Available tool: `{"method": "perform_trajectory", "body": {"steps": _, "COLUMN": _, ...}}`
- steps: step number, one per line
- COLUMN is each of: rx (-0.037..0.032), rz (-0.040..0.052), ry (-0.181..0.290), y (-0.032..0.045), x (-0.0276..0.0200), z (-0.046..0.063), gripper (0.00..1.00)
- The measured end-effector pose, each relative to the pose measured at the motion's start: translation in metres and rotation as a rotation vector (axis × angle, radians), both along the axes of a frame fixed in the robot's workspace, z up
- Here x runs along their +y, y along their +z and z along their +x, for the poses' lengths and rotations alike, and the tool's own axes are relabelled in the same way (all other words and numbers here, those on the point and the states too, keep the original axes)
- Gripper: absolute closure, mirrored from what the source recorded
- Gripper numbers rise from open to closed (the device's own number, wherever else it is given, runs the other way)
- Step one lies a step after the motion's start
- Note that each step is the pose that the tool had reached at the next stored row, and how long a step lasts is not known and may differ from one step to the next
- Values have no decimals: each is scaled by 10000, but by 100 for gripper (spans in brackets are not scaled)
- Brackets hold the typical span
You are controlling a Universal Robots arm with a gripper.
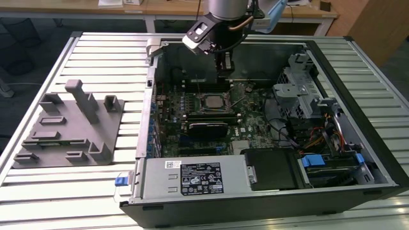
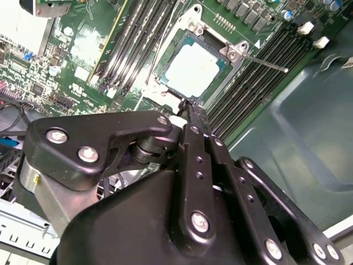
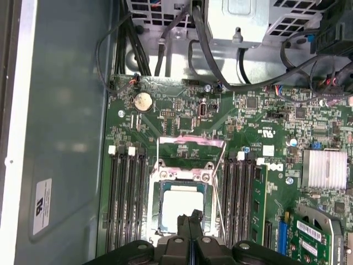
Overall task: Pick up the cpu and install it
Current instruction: 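Close the cpu cover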
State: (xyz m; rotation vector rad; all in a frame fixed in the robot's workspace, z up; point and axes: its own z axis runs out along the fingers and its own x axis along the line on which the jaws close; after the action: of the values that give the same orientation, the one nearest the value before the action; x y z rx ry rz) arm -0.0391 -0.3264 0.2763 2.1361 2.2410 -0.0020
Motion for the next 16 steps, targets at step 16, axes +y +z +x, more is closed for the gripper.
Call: {"method": "perform_trajectory", "body": {"steps": 16, "rx": 35, "rz": 0, "ry": -1, "y": -1, "x": 17, "z": 391, "gripper": 89}}
